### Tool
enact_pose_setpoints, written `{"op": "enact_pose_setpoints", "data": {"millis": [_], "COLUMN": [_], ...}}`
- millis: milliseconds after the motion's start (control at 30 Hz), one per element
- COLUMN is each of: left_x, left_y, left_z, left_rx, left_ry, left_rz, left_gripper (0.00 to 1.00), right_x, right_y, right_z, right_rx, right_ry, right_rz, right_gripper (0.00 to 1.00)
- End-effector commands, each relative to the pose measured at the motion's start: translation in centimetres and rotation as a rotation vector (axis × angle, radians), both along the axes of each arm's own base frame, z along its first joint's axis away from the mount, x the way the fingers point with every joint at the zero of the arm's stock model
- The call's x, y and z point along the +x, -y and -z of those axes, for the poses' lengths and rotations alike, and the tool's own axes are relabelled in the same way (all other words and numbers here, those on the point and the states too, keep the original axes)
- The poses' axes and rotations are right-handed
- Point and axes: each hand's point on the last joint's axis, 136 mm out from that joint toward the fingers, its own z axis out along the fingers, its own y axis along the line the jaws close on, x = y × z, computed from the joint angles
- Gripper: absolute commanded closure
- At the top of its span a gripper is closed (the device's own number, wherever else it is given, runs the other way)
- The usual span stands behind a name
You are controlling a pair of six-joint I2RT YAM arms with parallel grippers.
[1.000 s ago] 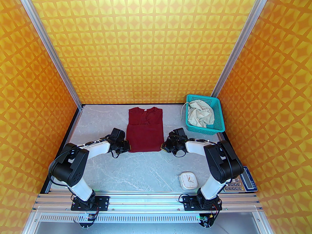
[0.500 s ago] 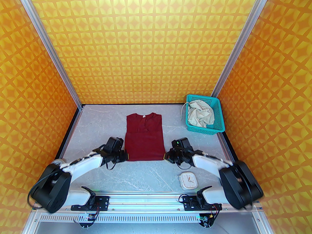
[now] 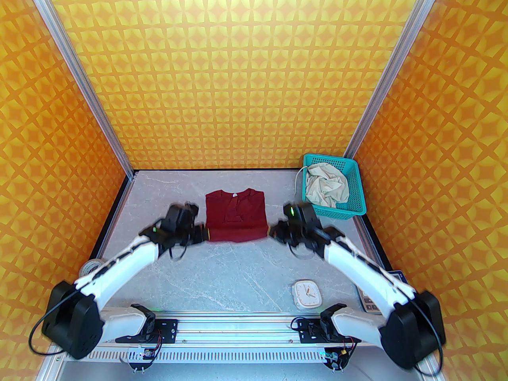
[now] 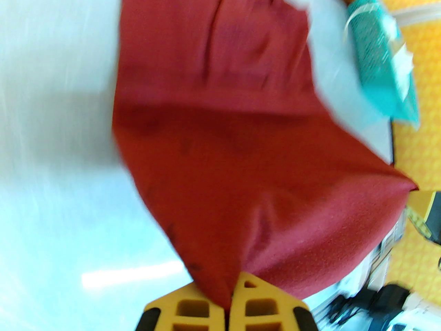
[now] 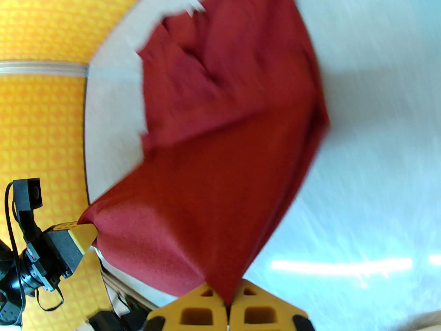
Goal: Fold and stack the mixed laundry pile
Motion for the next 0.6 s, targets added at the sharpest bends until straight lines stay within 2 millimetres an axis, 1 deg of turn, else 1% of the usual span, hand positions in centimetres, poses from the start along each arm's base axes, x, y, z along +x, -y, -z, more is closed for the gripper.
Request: {"op": "enact_pose_setpoints", "data": {"millis": [0,167,267,467,500,533,567], "left_x": [2.9,8.0,10.7,15.8,16.4,17.4,18.0], "left_y": [0.5,0.3,0.5,0.3,0.1,0.1,0.1], "left_z": [-1.7,-2.1,-1.9,-1.3,-0.7,-1.3,-1.1], "left_rx": [-0.022,-0.081,-0.11,-0.15,-0.151,-0.16,-0.166], "left_ry": [0.027,0.039,0.041,0.041,0.029,0.047,0.045], "left_rz": [0.036,0.001,-0.011,-0.046,-0.052,-0.056,-0.059], "left_gripper": [1.0,1.0,1.0,1.0,1.0,1.0,1.0], "right_x": [3.1,8.5,11.4,16.2,16.8,17.4,18.1], "right_y": [0.7,0.5,0.3,-0.3,-0.2,-0.2,-0.2], "right_z": [-0.8,-2.4,-2.4,-1.1,-0.7,-0.5,-0.1], "right_rx": [-0.072,-0.044,-0.024,0.009,0.013,0.016,0.024], "right_ry": [0.02,0.058,0.064,0.067,0.063,0.062,0.062], "right_rz": [0.027,0.045,0.049,0.045,0.048,0.053,0.052], "right_gripper": [1.0,1.0,1.0,1.0,1.0,1.0,1.0]}}
